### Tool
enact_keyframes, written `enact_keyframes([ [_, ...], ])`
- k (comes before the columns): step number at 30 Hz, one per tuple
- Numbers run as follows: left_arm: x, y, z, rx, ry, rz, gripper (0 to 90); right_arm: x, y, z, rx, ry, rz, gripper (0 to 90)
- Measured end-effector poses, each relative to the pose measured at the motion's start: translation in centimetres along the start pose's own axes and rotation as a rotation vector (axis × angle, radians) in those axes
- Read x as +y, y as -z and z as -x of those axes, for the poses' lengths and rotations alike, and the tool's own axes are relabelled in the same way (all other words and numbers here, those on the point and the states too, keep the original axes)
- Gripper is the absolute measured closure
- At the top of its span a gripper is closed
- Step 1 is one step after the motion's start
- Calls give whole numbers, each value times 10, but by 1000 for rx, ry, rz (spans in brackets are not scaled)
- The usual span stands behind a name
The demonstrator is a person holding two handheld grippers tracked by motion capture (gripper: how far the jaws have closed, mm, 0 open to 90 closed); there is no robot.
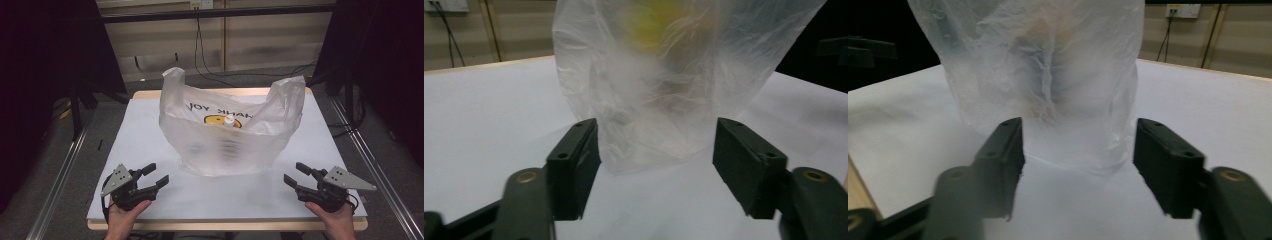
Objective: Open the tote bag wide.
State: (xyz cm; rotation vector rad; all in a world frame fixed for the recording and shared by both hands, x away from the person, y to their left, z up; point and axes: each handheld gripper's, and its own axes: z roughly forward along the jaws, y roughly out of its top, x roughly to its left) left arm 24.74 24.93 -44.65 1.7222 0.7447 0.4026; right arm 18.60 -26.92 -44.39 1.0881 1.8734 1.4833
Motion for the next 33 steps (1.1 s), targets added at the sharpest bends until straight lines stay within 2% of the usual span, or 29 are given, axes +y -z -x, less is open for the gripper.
enact_keyframes([
  [1,1,0,0,-21,-2,-2,399,0,0,0,6,-3,-3,446],
  [3,1,0,1,-10,-16,-10,436,1,0,0,17,0,-1,474],
  [4,2,-1,1,-46,-6,-9,488,3,1,-2,20,8,1,543],
  [6,3,-1,4,-37,-13,-14,503,4,1,-2,33,3,2,577],
  [8,5,1,3,-73,-31,-22,559,6,1,-3,51,-1,10,673],
  [9,5,1,3,-73,-31,-22,565,6,1,-3,51,-1,10,673],
  [10,5,0,4,-76,-26,-19,602,8,1,-3,63,-7,10,741],
  [11,7,1,5,-60,-39,-26,602,8,1,-3,63,-7,10,741],
  [12,7,0,4,-98,-25,-25,682,9,0,-2,75,-7,11,805],
  [14,9,0,5,-92,-10,-32,755,11,-1,-1,81,1,9,862],
  [15,12,-1,4,-116,-16,-42,781,12,-2,-1,90,-8,9,887],
  [17,13,-1,5,-109,-24,-53,829,13,-2,0,102,-9,1,900],
  [18,15,-3,6,-163,-11,-57,859,16,-3,0,118,-18,-8,900],
  [19,16,-3,8,-140,-19,-68,881,17,-4,0,126,-22,-10,900],
  [20,17,-4,8,-168,-22,-66,900,19,-4,-1,134,-25,-12,900],
  [22,20,-6,10,-192,-25,-72,900,22,-5,-3,152,-26,-10,900],
  [25,22,-9,13,-198,-34,-84,900,28,-5,-5,169,-22,-13,900],
  [26,23,-9,15,-176,-43,-92,900,30,-6,-6,172,-15,-12,900],
  [28,25,-10,17,-191,-58,-99,900,32,-6,-6,174,-11,-15,900],
  [29,26,-12,17,-217,-71,-98,900,34,-6,-6,176,-3,-15,900],
  [31,28,-14,18,-224,-59,-106,900,41,-7,-5,179,-11,-8,900],
  [33,33,-16,20,-241,-89,-115,900,47,-11,-5,193,-5,-2,900],
])
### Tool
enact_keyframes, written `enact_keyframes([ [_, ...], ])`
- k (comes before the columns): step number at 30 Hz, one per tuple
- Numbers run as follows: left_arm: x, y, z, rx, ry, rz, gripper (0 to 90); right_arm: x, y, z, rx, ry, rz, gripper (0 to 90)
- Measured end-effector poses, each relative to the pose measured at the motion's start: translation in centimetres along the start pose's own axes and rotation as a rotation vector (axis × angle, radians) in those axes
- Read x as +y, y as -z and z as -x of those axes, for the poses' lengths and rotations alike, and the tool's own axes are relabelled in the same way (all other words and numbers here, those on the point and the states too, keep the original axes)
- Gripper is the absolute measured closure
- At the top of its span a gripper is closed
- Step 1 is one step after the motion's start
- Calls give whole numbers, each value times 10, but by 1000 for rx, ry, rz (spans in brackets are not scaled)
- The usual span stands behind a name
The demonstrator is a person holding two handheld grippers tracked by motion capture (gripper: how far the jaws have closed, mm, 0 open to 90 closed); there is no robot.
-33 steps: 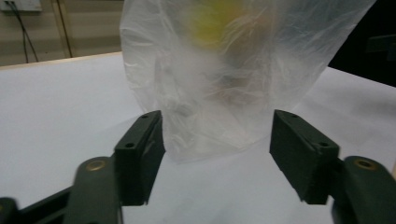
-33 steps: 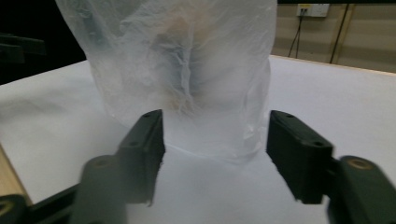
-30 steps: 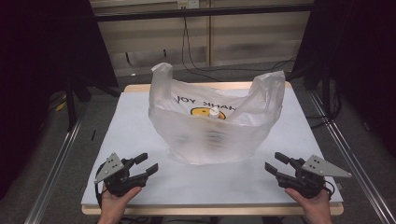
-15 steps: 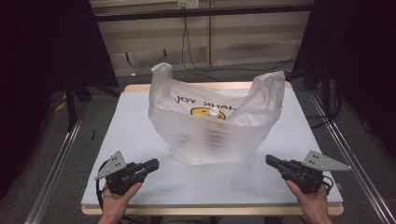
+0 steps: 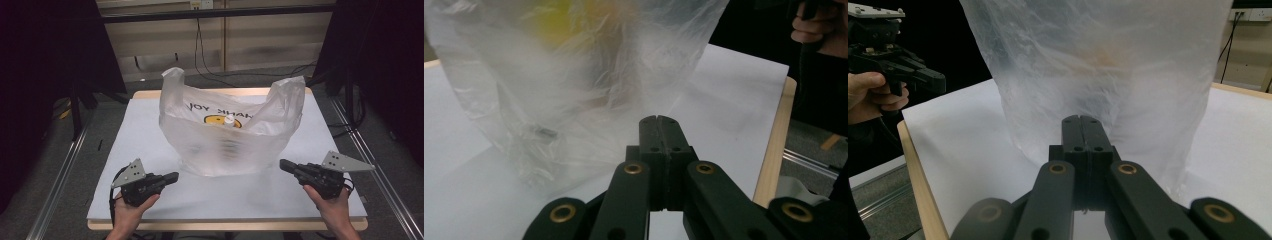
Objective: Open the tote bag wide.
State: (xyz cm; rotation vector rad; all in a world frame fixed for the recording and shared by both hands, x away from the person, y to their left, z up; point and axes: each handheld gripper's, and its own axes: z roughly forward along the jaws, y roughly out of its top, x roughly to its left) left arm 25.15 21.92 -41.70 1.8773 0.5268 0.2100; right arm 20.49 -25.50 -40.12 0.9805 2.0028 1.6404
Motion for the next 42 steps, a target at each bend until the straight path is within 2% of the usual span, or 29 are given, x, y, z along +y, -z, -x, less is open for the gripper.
enact_keyframes([
  [2,2,-1,0,-1,-3,2,900,2,-2,-1,8,2,-1,900],
  [5,8,-1,0,-19,17,23,900,8,-5,-4,21,12,-9,900],
  [11,30,-4,1,-30,-6,51,900,25,-6,-11,59,20,3,900],
  [20,60,-7,7,-66,-51,81,900,56,-3,-21,96,67,24,900],
  [22,65,-8,8,-71,-57,85,900,63,-4,-22,123,54,39,900],
  [30,88,-16,12,-94,-87,107,900,84,-15,-29,159,87,65,900],
  [34,98,-17,13,-109,-94,124,900,95,-19,-31,171,102,70,900],
  [37,105,-16,13,-95,-104,128,900,101,-21,-31,174,108,77,900],
  [42,130,-12,12,-99,-127,165,900,122,-22,-34,169,123,90,900],
])
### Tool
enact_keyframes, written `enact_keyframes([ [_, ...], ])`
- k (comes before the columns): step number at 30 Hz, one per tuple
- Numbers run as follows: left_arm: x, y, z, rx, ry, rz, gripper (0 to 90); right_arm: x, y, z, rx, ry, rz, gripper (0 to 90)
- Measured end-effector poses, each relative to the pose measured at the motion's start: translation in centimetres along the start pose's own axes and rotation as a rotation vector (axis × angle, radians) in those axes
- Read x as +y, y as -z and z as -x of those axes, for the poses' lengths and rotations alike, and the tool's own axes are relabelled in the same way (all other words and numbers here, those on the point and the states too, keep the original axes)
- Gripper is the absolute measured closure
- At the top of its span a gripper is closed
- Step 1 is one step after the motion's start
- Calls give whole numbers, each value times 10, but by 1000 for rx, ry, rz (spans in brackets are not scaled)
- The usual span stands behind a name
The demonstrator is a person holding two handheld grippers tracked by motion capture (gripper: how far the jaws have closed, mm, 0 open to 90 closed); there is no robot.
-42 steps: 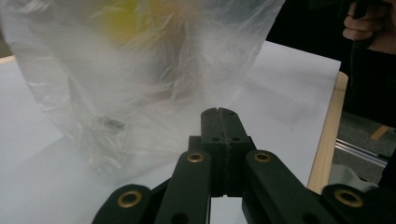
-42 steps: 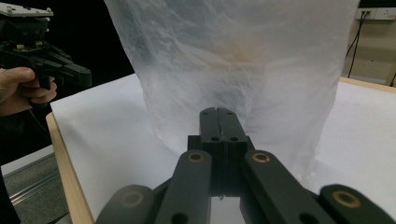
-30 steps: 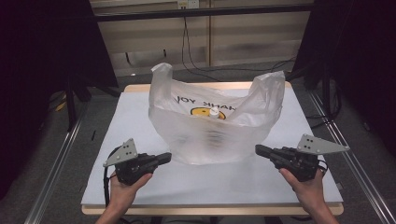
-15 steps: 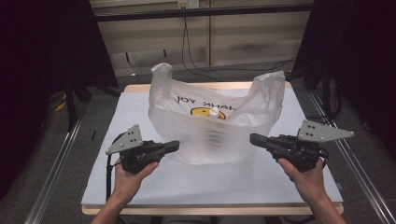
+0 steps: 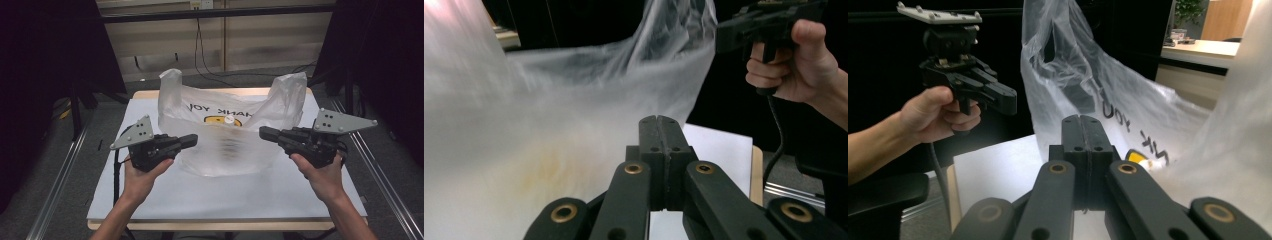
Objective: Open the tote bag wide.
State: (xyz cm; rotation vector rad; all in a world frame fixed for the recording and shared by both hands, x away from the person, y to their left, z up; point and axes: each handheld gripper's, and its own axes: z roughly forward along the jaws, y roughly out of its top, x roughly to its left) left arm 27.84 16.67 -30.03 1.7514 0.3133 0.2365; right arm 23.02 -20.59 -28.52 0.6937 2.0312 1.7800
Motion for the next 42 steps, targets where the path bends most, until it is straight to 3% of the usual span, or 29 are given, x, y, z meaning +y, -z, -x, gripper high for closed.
enact_keyframes([
  [4,12,-3,-2,-5,-3,11,900,12,-2,5,-23,-3,-1,900],
  [8,27,-10,-4,18,-41,27,900,23,-10,18,-66,-9,-16,900],
  [11,41,-21,-9,8,-39,51,900,30,-17,26,-86,-8,-28,900],
  [15,47,-29,-18,16,-25,45,900,31,-27,32,-106,-3,-45,900],
  [17,44,-36,-30,41,2,38,900,27,-35,40,-125,-12,-64,900],
  [22,34,-43,-42,71,40,5,900,18,-44,46,-130,-24,-87,900],
  [26,28,-46,-44,89,25,-27,900,13,-47,47,-141,-20,-101,900],
  [33,14,-53,-50,76,39,-61,900,0,-58,48,-126,-21,-118,900],
  [42,-2,-64,-59,84,53,-115,900,-22,-70,59,-127,-67,-145,900],
])
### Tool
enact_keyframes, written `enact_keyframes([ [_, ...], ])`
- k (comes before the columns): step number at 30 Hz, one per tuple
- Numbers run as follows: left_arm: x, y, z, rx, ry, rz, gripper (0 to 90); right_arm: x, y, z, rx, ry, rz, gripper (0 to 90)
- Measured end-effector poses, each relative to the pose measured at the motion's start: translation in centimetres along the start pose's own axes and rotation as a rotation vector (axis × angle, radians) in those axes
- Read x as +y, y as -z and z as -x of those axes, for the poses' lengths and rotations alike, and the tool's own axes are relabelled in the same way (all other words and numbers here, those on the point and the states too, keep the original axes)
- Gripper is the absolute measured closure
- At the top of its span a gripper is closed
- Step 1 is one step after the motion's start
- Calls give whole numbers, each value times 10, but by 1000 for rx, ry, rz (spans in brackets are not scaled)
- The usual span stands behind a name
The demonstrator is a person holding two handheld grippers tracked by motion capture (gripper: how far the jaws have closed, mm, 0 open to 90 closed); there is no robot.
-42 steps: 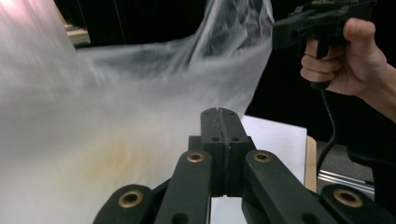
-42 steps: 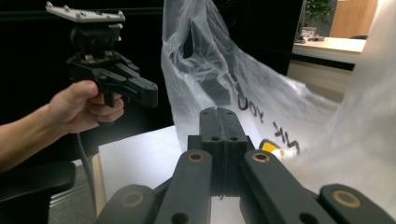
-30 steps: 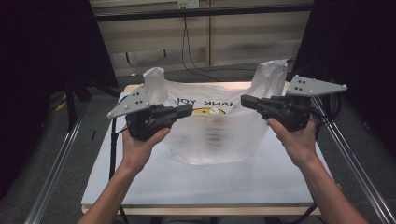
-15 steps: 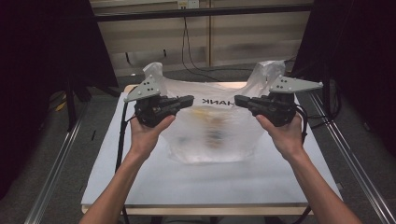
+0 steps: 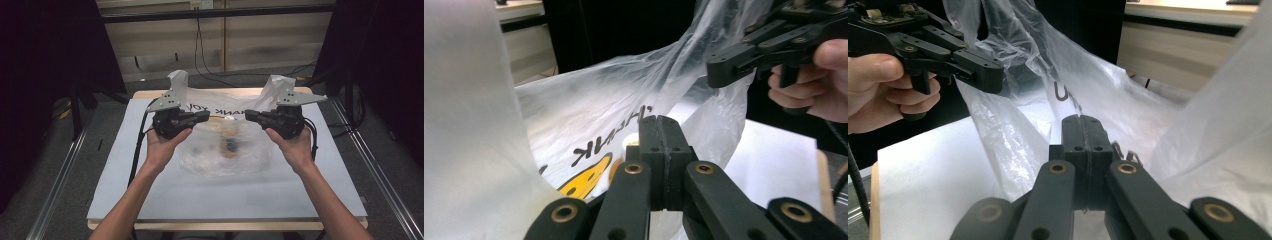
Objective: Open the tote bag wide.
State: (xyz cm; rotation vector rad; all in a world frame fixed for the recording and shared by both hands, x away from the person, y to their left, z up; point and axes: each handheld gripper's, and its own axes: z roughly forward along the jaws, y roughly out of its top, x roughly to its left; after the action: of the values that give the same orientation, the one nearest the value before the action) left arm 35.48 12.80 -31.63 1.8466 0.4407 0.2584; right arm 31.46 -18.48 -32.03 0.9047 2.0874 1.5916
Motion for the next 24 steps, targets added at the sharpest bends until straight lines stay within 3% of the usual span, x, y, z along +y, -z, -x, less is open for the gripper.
enact_keyframes([
  [7,-23,-11,-9,-7,39,-37,900,-14,-6,8,-3,-20,-18,900],
  [19,-49,-27,-14,-7,70,-86,900,-39,-18,18,-9,-53,-43,900],
  [24,-63,-35,-23,-4,86,-113,900,-51,-22,22,-11,-60,-62,900],
])
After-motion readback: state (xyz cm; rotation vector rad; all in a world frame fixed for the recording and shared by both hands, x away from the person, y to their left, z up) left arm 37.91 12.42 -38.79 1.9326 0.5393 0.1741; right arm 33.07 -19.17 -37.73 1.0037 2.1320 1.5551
